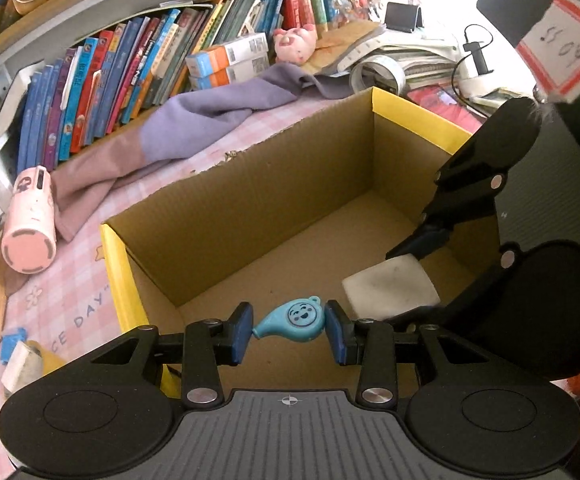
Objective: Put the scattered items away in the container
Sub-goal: 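Lower both tools into the box and open them, releasing clip and soap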
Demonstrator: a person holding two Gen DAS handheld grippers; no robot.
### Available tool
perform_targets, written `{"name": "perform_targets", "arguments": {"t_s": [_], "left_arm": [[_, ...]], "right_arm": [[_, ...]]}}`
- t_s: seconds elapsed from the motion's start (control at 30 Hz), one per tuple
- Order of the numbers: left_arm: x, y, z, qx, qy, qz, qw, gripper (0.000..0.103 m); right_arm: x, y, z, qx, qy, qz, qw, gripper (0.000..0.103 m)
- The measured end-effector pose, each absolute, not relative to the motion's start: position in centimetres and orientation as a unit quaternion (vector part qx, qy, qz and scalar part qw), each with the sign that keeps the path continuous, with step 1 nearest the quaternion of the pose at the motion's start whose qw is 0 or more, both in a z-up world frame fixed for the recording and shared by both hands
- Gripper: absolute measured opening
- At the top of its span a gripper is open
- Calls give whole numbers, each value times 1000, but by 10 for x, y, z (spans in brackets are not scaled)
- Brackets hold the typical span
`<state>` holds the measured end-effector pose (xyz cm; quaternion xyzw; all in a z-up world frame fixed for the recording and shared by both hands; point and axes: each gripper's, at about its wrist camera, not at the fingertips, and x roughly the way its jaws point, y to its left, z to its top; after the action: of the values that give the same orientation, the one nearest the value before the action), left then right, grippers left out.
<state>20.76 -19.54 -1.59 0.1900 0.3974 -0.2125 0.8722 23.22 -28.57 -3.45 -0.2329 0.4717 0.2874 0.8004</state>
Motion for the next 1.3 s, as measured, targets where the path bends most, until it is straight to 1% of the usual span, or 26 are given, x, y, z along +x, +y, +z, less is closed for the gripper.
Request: {"name": "perform_targets", "arguments": {"t_s": [0.53,0.73,0.83,0.9,0.93,0.97,1.0,1.07,1.3], "left_arm": [[211,-206,-18,210,400,-203,869,38],[211,-204,-18,208,401,-199,870,40],[212,-204,-18,207,400,-197,871,41],[212,-204,-17,209,398,-190,873,44],[211,-204,-17,209,397,-182,875,52],[211,-202,-15,205,395,-174,878,57],[211,-200,-13,201,392,-169,882,60],[209,-195,-8,193,381,-163,889,70],[199,-188,13,171,346,-147,911,72]], "right_arm": [[231,-298,-33,-222,478,298,796,43],[225,-297,-32,-230,471,301,797,47],[224,-298,-31,-231,467,300,799,52],[223,-297,-30,-235,462,299,801,54],[224,-298,-30,-236,460,299,802,56],[224,-298,-30,-236,457,298,804,59],[223,-299,-28,-235,450,295,809,61],[222,-301,-25,-231,440,290,818,65],[216,-313,-7,-202,413,277,844,65]]}}
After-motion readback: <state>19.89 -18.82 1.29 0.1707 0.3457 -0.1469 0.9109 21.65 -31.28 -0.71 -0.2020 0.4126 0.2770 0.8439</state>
